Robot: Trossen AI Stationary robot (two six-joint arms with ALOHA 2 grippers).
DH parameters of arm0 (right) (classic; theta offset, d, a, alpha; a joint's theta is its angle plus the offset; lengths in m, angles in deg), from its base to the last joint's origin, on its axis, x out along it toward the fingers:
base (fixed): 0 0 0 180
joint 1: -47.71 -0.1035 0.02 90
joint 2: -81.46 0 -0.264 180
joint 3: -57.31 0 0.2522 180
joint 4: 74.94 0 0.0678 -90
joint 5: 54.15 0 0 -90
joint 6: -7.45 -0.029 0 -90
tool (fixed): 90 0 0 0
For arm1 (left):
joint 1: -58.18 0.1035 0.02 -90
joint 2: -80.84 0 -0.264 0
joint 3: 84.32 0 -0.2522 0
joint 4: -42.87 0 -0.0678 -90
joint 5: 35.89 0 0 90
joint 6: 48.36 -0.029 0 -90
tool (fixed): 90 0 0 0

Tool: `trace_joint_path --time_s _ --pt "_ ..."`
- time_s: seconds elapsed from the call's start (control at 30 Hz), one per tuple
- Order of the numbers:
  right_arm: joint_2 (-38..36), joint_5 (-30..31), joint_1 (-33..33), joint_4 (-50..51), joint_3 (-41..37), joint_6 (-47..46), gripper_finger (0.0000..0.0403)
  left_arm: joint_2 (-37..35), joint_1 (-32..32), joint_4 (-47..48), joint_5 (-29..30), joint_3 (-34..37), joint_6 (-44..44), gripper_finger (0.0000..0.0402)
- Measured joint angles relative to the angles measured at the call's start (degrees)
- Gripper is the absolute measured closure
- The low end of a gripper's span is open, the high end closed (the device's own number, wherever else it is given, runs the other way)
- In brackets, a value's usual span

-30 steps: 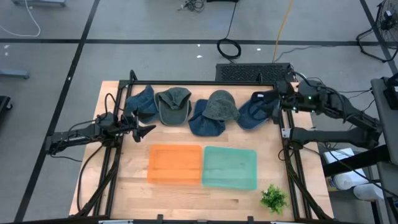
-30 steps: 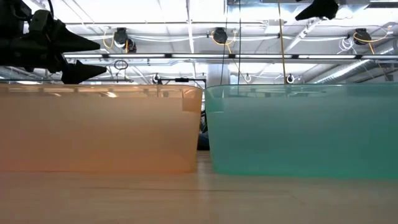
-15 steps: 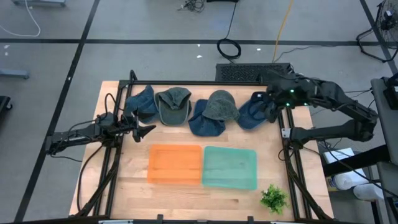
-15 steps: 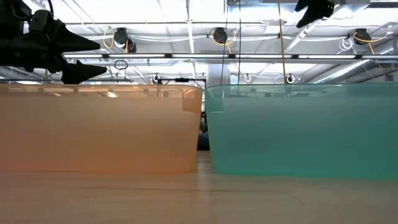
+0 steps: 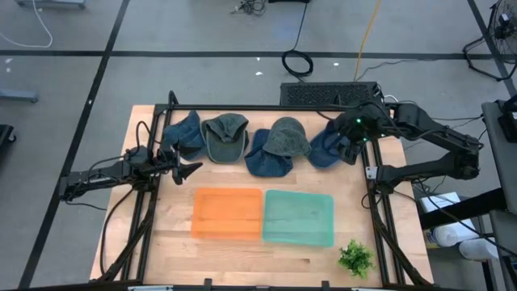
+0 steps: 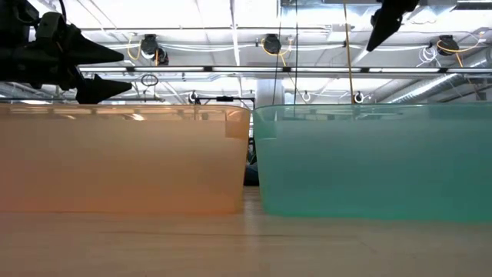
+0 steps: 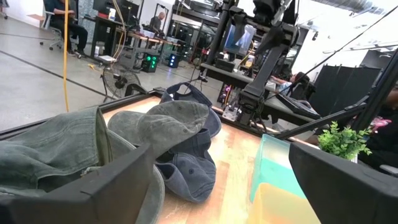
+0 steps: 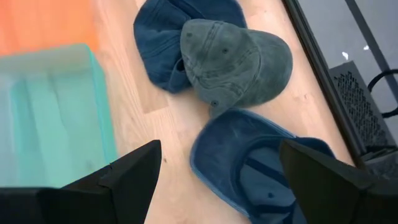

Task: Pick & Place hat
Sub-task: Put the right blue cap into the orange bin

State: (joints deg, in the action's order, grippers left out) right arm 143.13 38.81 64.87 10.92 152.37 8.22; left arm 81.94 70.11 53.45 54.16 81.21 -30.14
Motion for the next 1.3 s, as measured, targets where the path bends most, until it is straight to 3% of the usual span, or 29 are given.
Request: trace_joint_path --time_s 0.43,0.77,1.07,1.3 --pt "1.01 -0.20 0.01 3.17 -2.02 10.34 0.0090 0.00 0.00 -0.02 0.00 0.00 0.02 0.0032" --pt "1.72 -0.04 0.00 4.69 -7.23 13.64 0.0090 0.00 0.00 -0.01 -0.01 0.00 0.02 0.0018" --pt "1.72 6.19 0.01 4.78 -12.41 15.42 0.0090 0.00 0.00 -0.01 -0.01 0.00 0.02 0.0032" --pt "1.72 6.06 0.01 3.95 -16.92 18.18 0.0090 0.00 0.00 -0.02 0.00 0.00 0.02 0.0028"
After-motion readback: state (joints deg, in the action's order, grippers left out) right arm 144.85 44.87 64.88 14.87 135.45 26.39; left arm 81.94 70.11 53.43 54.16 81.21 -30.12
